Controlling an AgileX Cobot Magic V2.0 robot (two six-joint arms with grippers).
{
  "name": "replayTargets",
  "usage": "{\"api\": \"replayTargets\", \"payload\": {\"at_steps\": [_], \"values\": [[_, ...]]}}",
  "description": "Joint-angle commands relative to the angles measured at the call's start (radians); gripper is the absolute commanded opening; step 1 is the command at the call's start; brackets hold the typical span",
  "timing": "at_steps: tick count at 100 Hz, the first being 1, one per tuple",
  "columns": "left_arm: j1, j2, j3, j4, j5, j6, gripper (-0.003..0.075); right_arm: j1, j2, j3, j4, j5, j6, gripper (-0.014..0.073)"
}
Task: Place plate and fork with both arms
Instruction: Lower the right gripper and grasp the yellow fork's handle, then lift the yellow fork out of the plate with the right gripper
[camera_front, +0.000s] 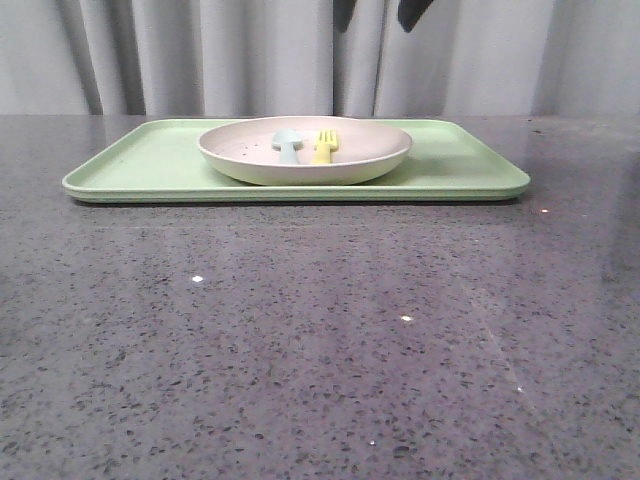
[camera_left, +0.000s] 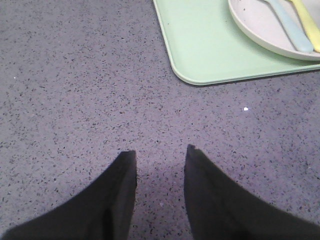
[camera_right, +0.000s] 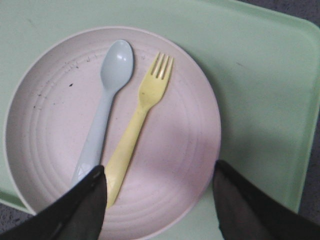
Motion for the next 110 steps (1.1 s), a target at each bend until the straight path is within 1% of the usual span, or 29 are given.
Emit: {"api": "replayTargets", "payload": {"at_steps": [1,12,25,53,96,103,110], "values": [[-0.007,-0.005,-0.025,-0.014,-0.070,-0.010,0.0242,-0.001,0.005,-0.095,-0.003,0.015,0.022,0.0468],[-0.007,-0.005,-0.025,-0.014,-0.070,-0.010,0.0242,-0.001,0.077,-0.163,0.004,0.053,0.064,0.0468],[-0.007,-0.005,-0.025,-0.024,-0.070,-0.010,0.0242,-0.001,0.137,-0.200,0.039,0.072,0.094,0.0468],[-0.007,-0.005,-0.025,-0.033,-0.070,-0.010,0.0242,-0.001,0.209,-0.200,0.085,0.086,0.122,0.0468],[-0.007,-0.005,-0.025,-0.033,-0.070,-0.010,0.0242,-0.002,0.260,-0.200,0.089,0.104,0.122,0.0464],[-0.007,-0.005,-0.025,-0.033,-0.070,-0.010,0.0242,-0.002,0.264,-0.200,0.089,0.106,0.122,0.0427],[-0.007,-0.005,-0.025,-0.033,-0.070,-0.010,0.0242,-0.002,0.264,-0.200,0.089,0.104,0.122,0.0344]]}}
